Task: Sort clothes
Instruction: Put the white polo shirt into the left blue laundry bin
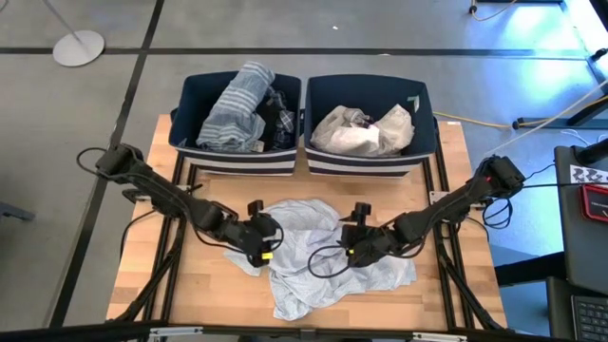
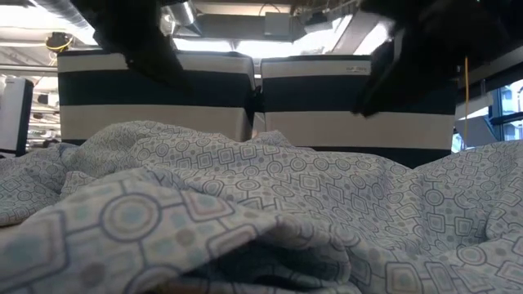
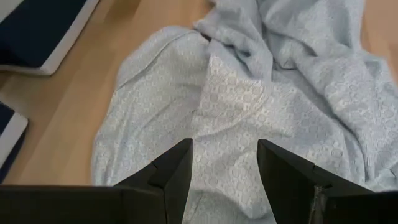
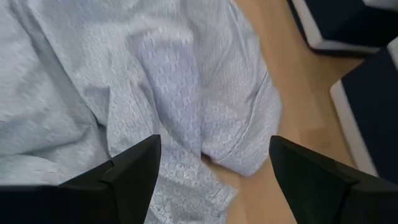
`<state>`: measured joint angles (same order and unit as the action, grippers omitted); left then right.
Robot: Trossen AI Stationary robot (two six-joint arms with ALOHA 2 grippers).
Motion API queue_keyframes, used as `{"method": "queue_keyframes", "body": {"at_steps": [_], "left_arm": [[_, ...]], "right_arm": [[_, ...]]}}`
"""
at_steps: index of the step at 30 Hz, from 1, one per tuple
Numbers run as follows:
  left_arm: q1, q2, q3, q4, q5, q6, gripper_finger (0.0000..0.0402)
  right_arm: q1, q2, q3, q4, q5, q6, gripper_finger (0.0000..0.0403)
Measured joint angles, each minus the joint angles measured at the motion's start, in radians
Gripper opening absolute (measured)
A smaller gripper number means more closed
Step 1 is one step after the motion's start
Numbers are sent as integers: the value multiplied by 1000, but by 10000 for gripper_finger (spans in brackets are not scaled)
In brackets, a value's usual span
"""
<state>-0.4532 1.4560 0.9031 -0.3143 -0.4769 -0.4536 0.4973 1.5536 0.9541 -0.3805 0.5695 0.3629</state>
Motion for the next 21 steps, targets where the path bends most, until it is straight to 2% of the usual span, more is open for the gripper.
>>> {"method": "queue_keyframes", "body": {"at_steps": [6, 15, 21], "left_arm": [[28, -3, 15, 21, 11, 19, 181], [56, -4, 24, 64, 105, 36, 265], [54, 39, 24, 73, 96, 18, 286]], "right_arm": [[0, 0, -103, 135, 46, 7, 301], [0, 0, -132, 182, 144, 7, 301], [0, 0, -132, 197, 168, 6, 301]]}}
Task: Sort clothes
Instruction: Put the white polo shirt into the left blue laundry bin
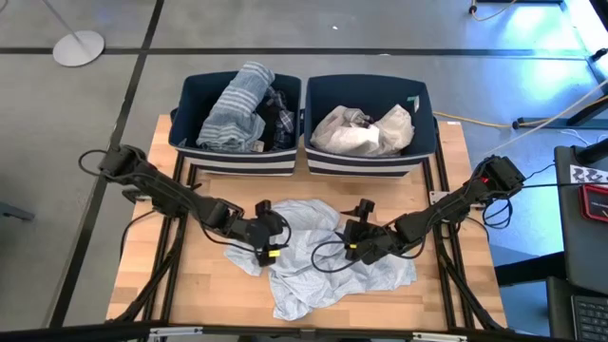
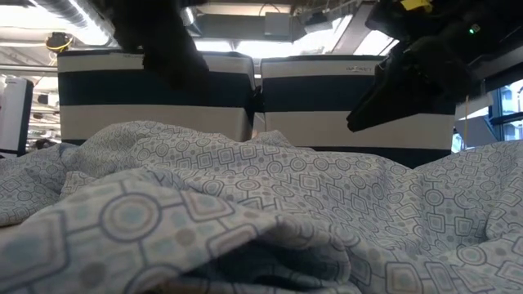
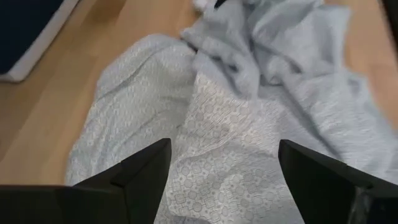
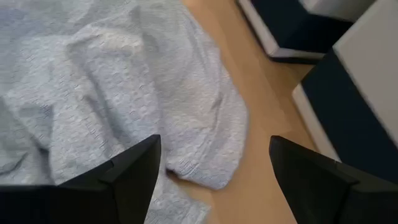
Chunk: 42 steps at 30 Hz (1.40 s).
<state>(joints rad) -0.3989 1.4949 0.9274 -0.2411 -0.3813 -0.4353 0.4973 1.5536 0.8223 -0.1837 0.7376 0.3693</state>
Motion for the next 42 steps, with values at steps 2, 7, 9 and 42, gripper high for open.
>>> {"method": "queue_keyframes", "body": {"at_steps": [2, 7, 9, 42], "left_arm": [[0, 34, 0, 6, -3, -9, 286], [-10, 143, -2, 154, 54, -5, 284], [-15, 191, -1, 220, 74, 4, 284], [52, 381, 3, 112, 52, 55, 165]], "right_arm": [[0, 0, 0, 1, 25, -1, 301], [0, 0, 0, 2, 38, -1, 301], [0, 0, 0, 2, 38, -1, 301], [0, 0, 0, 5, 40, 0, 301]]}}
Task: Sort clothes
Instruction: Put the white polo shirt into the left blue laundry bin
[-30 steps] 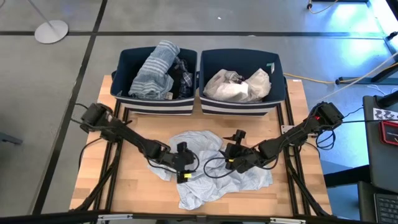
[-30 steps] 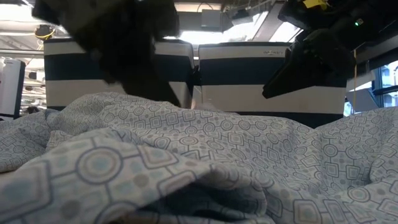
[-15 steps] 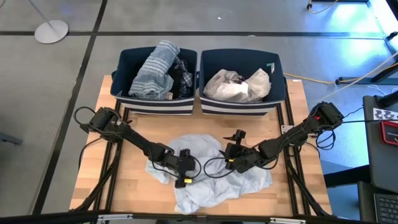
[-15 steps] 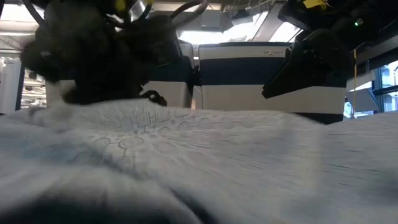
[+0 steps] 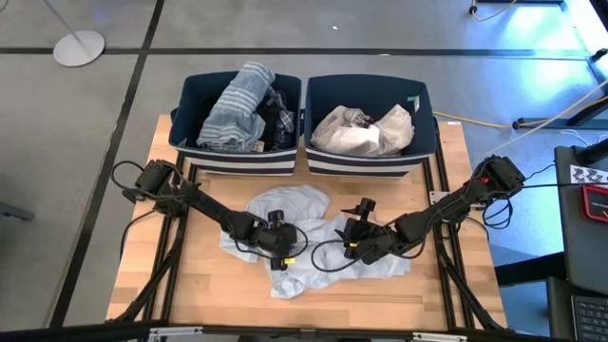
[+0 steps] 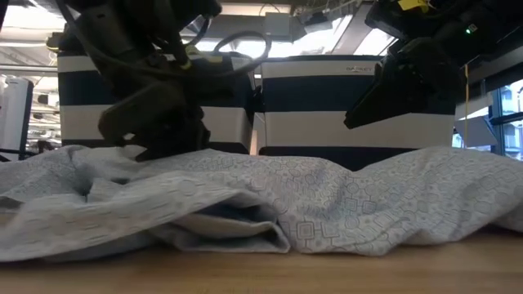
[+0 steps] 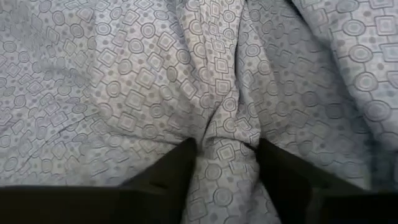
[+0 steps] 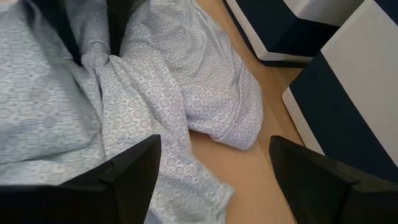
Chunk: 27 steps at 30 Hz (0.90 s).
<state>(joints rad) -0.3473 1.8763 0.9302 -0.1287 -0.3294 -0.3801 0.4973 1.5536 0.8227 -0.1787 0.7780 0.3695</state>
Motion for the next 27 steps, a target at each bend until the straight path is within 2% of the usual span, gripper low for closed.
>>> {"method": "queue_keyframes", "body": {"at_steps": [8, 13, 18, 24, 27], "left_arm": [[1, 1, -2, 7, 22, 46, 18], [-15, -21, -2, 4, -3, 54, 17], [-42, -124, 5, -114, -90, 70, 11], [-66, -270, 96, -353, -316, 80, 11], [-64, -345, 143, -420, -413, 103, 11]], "right_arm": [[0, 0, 0, 0, 0, 0, 301], [0, 0, 0, 0, 0, 0, 301], [0, 0, 0, -1, 0, 0, 301], [0, 0, 0, 3, 0, 0, 301], [0, 0, 0, 4, 0, 0, 301]]}}
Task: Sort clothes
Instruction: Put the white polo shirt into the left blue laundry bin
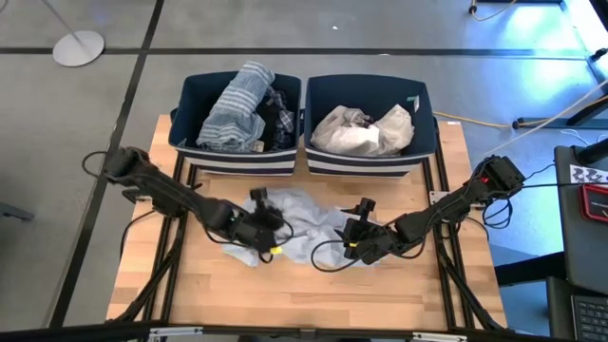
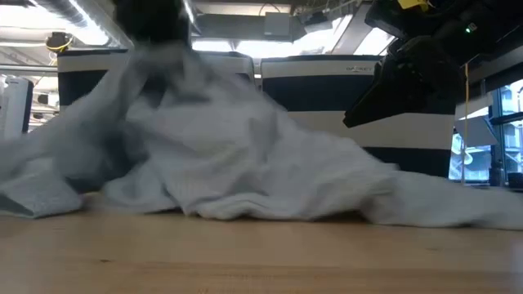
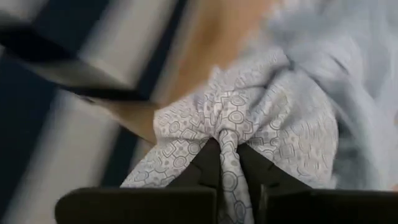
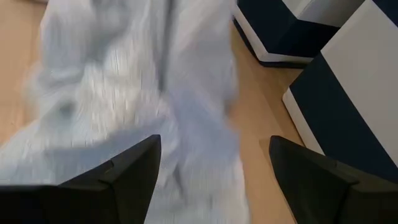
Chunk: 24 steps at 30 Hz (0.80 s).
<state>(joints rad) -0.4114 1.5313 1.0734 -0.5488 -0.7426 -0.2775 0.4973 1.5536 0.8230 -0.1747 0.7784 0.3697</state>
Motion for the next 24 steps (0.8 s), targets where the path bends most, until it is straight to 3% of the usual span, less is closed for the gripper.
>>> {"method": "queue_keyframes", "body": {"at_steps": [4, 12, 24], "left_arm": [[4, -90, 45, -28, -138, 84, 12], [54, -241, 171, 9, -298, 311, 14], [174, -403, 273, 430, -320, 802, 20]], "right_arm": [[0, 0, 0, 0, 0, 0, 301], [0, 0, 0, 0, 0, 0, 301], [0, 0, 0, 1, 0, 0, 301]]}}
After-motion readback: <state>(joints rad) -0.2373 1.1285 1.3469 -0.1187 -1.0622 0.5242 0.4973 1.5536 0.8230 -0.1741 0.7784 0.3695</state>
